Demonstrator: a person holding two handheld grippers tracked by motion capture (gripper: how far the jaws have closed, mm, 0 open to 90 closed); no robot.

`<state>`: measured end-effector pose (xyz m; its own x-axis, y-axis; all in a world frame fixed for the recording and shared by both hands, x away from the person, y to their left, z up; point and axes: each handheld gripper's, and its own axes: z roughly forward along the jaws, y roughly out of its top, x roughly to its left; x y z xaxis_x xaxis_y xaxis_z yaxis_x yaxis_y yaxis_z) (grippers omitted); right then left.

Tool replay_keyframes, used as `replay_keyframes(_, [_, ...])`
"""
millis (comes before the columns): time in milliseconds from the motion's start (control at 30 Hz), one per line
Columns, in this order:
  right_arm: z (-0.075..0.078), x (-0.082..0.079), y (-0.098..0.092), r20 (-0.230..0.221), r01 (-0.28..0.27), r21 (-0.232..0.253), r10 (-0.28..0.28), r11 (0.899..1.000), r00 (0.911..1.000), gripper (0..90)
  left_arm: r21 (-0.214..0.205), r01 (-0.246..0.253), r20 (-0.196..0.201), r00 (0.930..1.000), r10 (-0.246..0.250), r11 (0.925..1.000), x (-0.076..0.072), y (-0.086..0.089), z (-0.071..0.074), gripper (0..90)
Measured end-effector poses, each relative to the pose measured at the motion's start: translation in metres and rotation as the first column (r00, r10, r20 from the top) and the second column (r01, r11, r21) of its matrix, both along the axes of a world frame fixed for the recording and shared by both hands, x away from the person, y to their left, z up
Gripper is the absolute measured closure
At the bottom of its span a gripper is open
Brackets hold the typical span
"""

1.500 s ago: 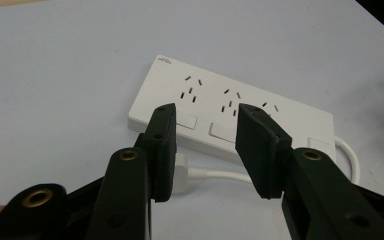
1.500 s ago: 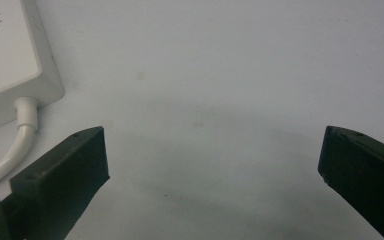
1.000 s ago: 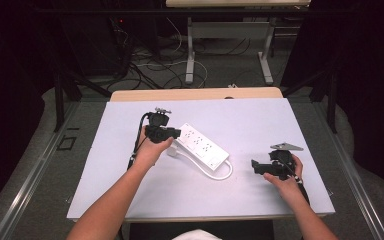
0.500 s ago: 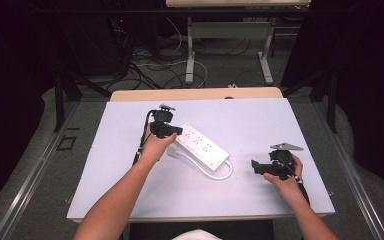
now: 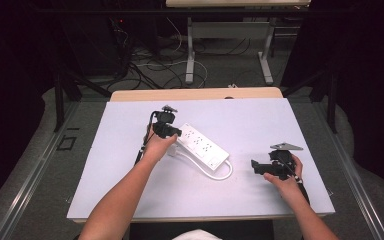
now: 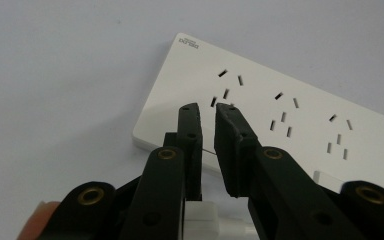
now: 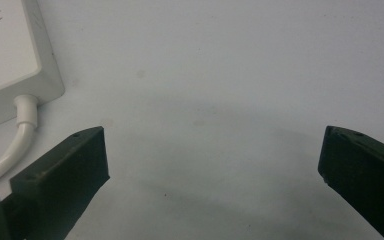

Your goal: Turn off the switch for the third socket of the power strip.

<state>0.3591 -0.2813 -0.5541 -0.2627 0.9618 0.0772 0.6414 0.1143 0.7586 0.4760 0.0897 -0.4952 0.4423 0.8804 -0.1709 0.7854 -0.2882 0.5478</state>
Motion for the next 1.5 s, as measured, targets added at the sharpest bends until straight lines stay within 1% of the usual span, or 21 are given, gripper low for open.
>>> replay_keyframes(200, [0.000,0.000,0.000,-0.004,-0.002,0.004,0.002,1.000,1.0000,0.0,0.006,0.001,-0.014,0.9999,-0.001,1.0000,0.005,-0.001,-0.007,82.9])
replay_keyframes(433, [0.000,0.000,0.000,-0.001,-0.006,0.003,0.006,1.000,1.0000,0.0,0.017,0.001,-0.028,0.9996,0.000,0.9999,0.008,-0.002,-0.011,82.9])
replay_keyframes(500, [0.000,0.000,0.000,-0.002,-0.006,0.003,0.006,1.000,1.0000,0.0,0.013,-0.002,-0.027,0.9996,0.002,0.9999,0.009,-0.002,-0.013,83.0])
replay_keyframes(700, [-0.001,0.001,0.000,-0.001,-0.010,0.000,0.010,1.000,0.9999,0.0,0.026,0.002,-0.041,0.9991,-0.001,0.9997,0.011,-0.004,-0.017,83.3])
replay_keyframes(800, [-0.001,0.000,0.000,-0.004,-0.010,0.002,0.010,1.000,0.9999,0.0,0.024,-0.001,-0.046,0.9989,0.002,0.9997,0.011,-0.005,-0.019,84.3])
replay_keyframes(833, [-0.001,0.001,0.000,-0.004,-0.010,0.002,0.010,1.000,0.9999,0.0,0.033,0.007,-0.046,0.9989,-0.005,0.9994,0.012,-0.004,-0.019,85.0])
replay_keyframes(867, [-0.001,0.001,0.000,-0.004,-0.010,0.002,0.010,1.000,0.9999,0.0,0.034,0.008,-0.045,0.9990,-0.007,0.9994,0.012,-0.005,-0.019,85.0])
replay_keyframes(1500, [-0.001,0.001,0.000,0.000,-0.015,0.001,0.015,1.000,0.9999,0.0,0.036,0.019,-0.035,0.9992,-0.018,0.9992,0.014,-0.005,-0.019,89.6])
